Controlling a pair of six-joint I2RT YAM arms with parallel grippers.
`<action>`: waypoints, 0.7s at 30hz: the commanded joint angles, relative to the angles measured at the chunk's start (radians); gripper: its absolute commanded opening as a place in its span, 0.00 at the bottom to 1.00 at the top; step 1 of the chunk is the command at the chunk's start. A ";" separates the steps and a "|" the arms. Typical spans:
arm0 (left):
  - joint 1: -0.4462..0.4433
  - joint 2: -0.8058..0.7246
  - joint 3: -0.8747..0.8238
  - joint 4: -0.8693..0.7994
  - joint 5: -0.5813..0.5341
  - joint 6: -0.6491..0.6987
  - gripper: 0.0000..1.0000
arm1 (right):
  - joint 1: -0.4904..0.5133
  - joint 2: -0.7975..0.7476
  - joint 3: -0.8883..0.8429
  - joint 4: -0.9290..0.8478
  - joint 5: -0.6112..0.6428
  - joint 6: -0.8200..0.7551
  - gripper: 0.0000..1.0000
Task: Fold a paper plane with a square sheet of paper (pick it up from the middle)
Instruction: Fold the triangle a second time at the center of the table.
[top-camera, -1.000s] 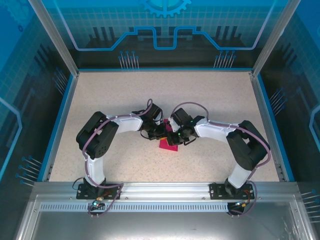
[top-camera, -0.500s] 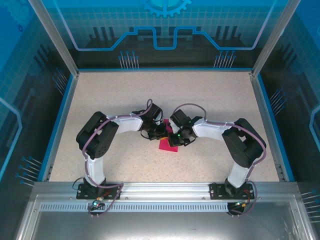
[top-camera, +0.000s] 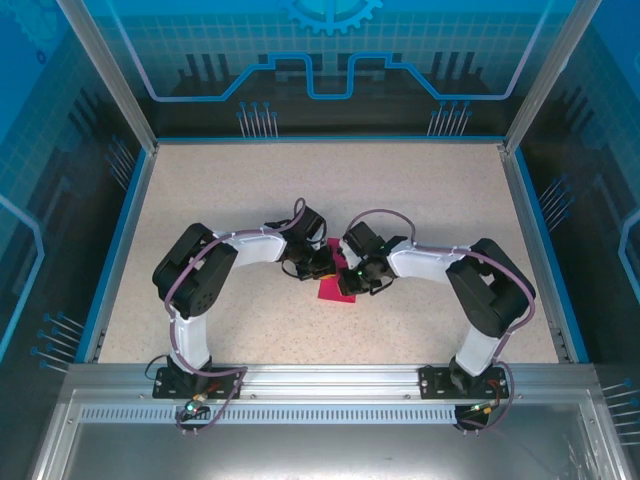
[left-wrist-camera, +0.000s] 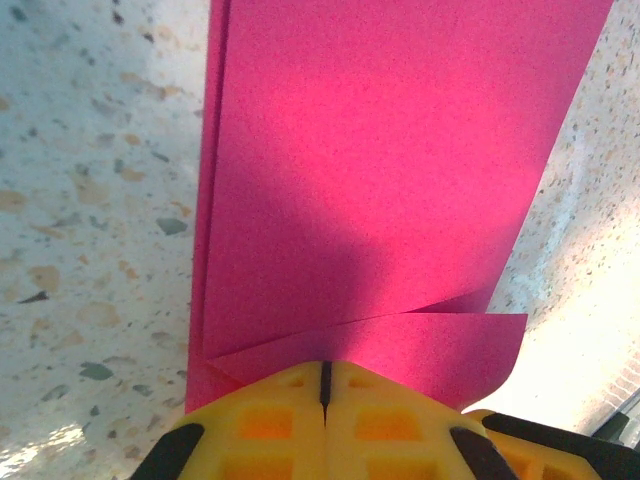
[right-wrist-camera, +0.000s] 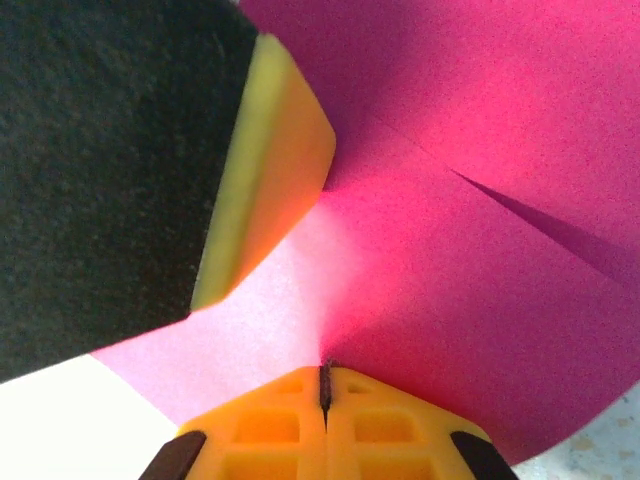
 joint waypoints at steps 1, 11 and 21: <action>0.002 0.063 -0.028 -0.135 -0.123 -0.022 0.01 | -0.003 -0.026 -0.056 -0.086 -0.024 -0.016 0.00; 0.002 0.063 -0.033 -0.132 -0.123 -0.022 0.01 | -0.003 -0.073 -0.109 -0.118 -0.025 -0.027 0.00; 0.002 0.058 -0.034 -0.131 -0.118 -0.019 0.01 | -0.004 -0.107 -0.142 -0.141 -0.021 -0.020 0.00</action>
